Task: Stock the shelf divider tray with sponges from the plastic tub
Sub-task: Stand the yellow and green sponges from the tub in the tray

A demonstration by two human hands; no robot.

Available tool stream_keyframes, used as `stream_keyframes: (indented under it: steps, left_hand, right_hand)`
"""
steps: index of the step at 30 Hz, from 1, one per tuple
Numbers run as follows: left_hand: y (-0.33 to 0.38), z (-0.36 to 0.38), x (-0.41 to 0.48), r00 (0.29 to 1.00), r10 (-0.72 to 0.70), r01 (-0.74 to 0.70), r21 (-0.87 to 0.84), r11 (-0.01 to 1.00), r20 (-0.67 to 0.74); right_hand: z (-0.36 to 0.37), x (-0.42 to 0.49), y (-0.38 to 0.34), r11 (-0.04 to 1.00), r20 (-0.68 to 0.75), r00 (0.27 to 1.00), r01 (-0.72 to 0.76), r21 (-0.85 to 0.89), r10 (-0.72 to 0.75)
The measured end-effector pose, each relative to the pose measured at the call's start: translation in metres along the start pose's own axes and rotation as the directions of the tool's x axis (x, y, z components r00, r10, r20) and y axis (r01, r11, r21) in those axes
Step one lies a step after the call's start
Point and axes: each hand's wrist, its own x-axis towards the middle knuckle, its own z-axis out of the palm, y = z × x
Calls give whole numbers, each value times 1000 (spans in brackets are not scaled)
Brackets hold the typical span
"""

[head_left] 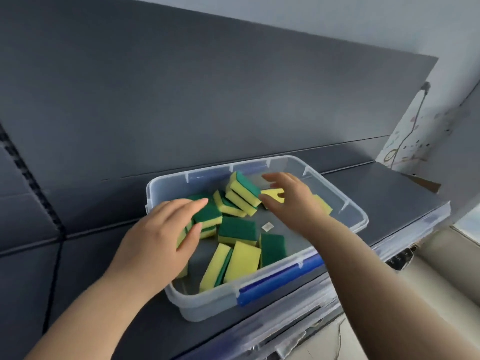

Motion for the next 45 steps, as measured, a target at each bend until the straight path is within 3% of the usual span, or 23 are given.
stream_keyframes:
  steps: [3, 7, 12, 16, 20, 27, 30, 34, 40, 42, 45]
  left_hand:
    - [11, 2, 5, 997, -69, 71, 61, 996, -36]
    - [30, 11, 11, 987, -155, 160, 148, 976, -47]
    - [50, 27, 18, 973, -229, 232, 250, 940, -42]
    - [55, 37, 38, 985, -165, 132, 370, 919, 57]
    - [44, 53, 71, 968, -119, 5, 453, 891, 223]
    - [13, 133, 141, 750, -214, -233, 553, 800, 625]
    - [8, 161, 154, 666, -231, -325, 555, 766, 709]
    - [12, 186, 161, 612, -210, -451, 555, 699, 762]
    - [20, 201, 158, 665, -145, -547, 611, 572, 732]
    - [22, 195, 159, 724, -110, -486, 617, 619, 681]
    - [27, 175, 159, 827, -186, -178, 560, 809, 531]
  right_hand:
    - [14, 54, 17, 996, 162, 986, 56, -72, -44]
    - [41, 100, 41, 943, 412, 910, 173, -285, -43]
    - [60, 123, 59, 862, 523, 845, 341, -374, -107]
    - [40, 127, 68, 851, 495, 842, 410, -328, -215]
    - [-7, 126, 86, 931, 374, 880, 352, -98, -294]
    - [-62, 108, 123, 928, 238, 927, 211, 307, -289]
    - [-70, 94, 133, 891, 180, 950, 159, 426, -256]
    - [-71, 82, 143, 872, 130, 959, 168, 460, -253]
    - [-63, 79, 150, 889, 170, 963, 116, 443, -210]
    - [-62, 81, 151, 894, 169, 966, 106, 435, -196]
    - [-59, 84, 152, 904, 158, 968, 113, 413, -193]
